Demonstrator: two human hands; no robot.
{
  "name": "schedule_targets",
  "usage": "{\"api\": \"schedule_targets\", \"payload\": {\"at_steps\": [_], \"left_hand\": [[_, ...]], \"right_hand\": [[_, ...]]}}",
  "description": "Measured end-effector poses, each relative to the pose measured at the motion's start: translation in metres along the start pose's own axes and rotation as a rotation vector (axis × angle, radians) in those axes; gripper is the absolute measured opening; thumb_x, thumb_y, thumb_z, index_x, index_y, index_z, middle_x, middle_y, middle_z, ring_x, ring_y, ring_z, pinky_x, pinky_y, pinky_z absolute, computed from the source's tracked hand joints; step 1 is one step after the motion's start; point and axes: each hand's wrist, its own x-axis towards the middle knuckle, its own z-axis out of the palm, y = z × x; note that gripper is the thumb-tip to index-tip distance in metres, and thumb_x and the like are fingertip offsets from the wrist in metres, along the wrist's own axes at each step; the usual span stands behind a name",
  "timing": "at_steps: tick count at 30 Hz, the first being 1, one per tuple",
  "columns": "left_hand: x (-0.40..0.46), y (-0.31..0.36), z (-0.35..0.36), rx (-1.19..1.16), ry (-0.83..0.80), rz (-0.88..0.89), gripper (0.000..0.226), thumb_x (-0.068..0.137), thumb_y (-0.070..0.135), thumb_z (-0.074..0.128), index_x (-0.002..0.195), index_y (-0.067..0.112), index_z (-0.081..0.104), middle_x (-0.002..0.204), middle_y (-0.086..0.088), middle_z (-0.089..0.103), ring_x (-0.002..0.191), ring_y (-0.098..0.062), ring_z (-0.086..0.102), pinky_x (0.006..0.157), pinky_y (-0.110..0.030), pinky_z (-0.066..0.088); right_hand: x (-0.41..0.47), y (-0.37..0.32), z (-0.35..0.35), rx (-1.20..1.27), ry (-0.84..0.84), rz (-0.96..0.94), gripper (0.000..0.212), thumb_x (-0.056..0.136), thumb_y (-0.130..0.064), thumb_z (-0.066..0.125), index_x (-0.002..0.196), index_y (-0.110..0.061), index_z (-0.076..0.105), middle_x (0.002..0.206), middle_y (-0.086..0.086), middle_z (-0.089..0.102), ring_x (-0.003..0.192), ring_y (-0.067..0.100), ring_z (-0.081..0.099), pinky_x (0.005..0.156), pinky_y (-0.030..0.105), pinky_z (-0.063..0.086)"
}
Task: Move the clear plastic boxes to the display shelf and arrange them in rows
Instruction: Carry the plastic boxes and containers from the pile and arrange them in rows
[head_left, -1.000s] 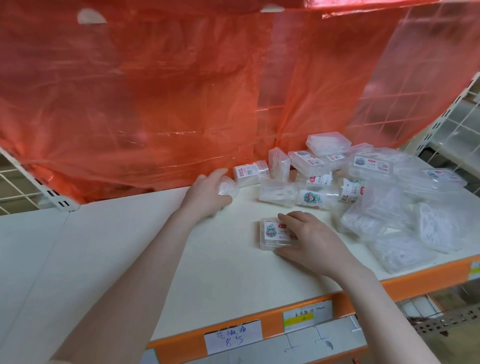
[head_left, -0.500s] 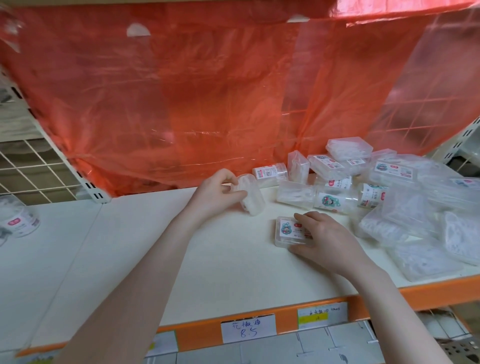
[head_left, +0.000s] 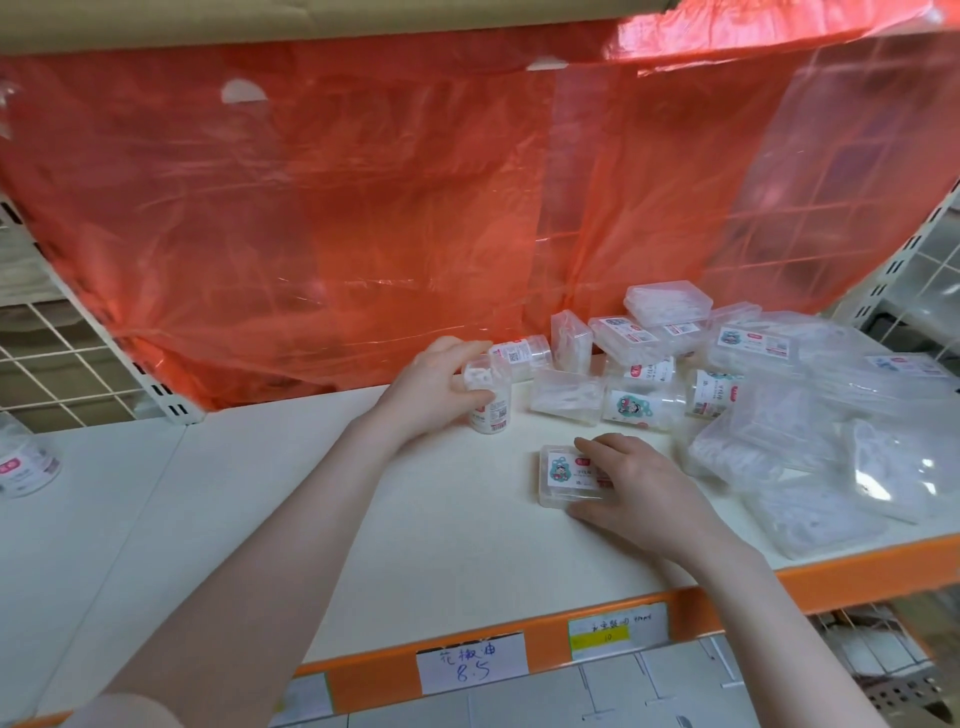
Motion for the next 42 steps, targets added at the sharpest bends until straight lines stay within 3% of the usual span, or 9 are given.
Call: {"api": "schedule_targets", "payload": {"at_steps": [2,5,12,17,20,27,33,42], "left_hand": [[0.002,0.003,-0.002,0.056,-0.066,0.054,0.056,0.082,0.022,0.068,0.135,0.025,0.05,0.138,0.007,0.044,0.127,-0.01,0.041,0.101,-0.018,0.028],[0.002,0.007,-0.008,0.159,-0.139,0.051,0.059,0.082,0.028,0.066,0.137,0.027,0.047,0.135,0.007,0.045,0.124,-0.014,0.044,0.105,-0.028,0.033],[0.001,0.024,-0.034,0.338,-0.232,0.046,0.043,0.076,0.033,0.068,0.118,0.031,0.061,0.11,0.011,0.062,0.1,-0.014,0.056,0.083,-0.03,0.046],[0.009,0.027,-0.03,0.356,-0.315,0.133,0.066,0.078,0.02,0.069,0.139,0.026,0.044,0.142,0.009,0.043,0.131,-0.01,0.038,0.107,-0.024,0.03],[0.013,0.028,-0.025,0.351,-0.376,0.125,0.067,0.078,0.013,0.065,0.139,0.032,0.044,0.144,0.013,0.042,0.132,-0.008,0.036,0.107,-0.022,0.029],[0.01,0.039,-0.024,0.536,-0.37,0.058,0.067,0.076,0.025,0.069,0.138,0.03,0.043,0.136,0.004,0.048,0.121,-0.018,0.046,0.095,-0.03,0.04],[-0.027,0.035,-0.032,0.556,-0.241,-0.106,0.057,0.07,0.048,0.068,0.122,0.028,0.054,0.11,0.004,0.061,0.098,-0.019,0.053,0.084,-0.036,0.048],[-0.128,0.0,-0.09,0.552,-0.11,-0.276,0.056,0.07,0.054,0.067,0.117,0.024,0.056,0.108,0.003,0.062,0.097,-0.021,0.056,0.083,-0.038,0.049]], "right_hand": [[0.0,0.001,-0.001,0.001,0.0,-0.004,0.072,0.083,-0.048,0.06,0.144,-0.023,0.031,0.138,-0.008,0.041,0.127,0.012,0.035,0.099,0.021,0.031],[0.0,0.002,-0.001,-0.004,-0.002,-0.013,0.072,0.084,-0.049,0.059,0.145,-0.023,0.03,0.138,-0.008,0.041,0.128,0.012,0.035,0.098,0.021,0.03],[-0.001,0.006,-0.002,-0.006,-0.004,-0.019,0.072,0.084,-0.049,0.058,0.145,-0.023,0.03,0.139,-0.008,0.04,0.128,0.011,0.034,0.099,0.021,0.03],[-0.002,0.005,-0.003,-0.002,-0.005,-0.023,0.071,0.084,-0.049,0.058,0.145,-0.023,0.03,0.139,-0.008,0.04,0.128,0.011,0.034,0.098,0.02,0.03],[-0.003,0.006,-0.004,0.001,-0.008,-0.03,0.071,0.084,-0.048,0.058,0.145,-0.023,0.03,0.139,-0.008,0.04,0.128,0.011,0.034,0.099,0.02,0.029],[-0.008,0.01,-0.004,-0.008,0.012,-0.057,0.065,0.085,-0.043,0.056,0.142,-0.023,0.033,0.135,-0.007,0.042,0.126,0.013,0.036,0.094,0.019,0.029],[-0.01,0.003,-0.004,-0.008,0.027,-0.071,0.066,0.077,-0.04,0.061,0.137,-0.022,0.04,0.13,-0.004,0.046,0.122,0.015,0.039,0.095,0.022,0.031],[-0.011,-0.084,0.001,-0.014,0.043,-0.225,0.062,0.079,-0.039,0.062,0.134,-0.019,0.043,0.124,-0.001,0.05,0.117,0.019,0.042,0.095,0.026,0.035]]}}
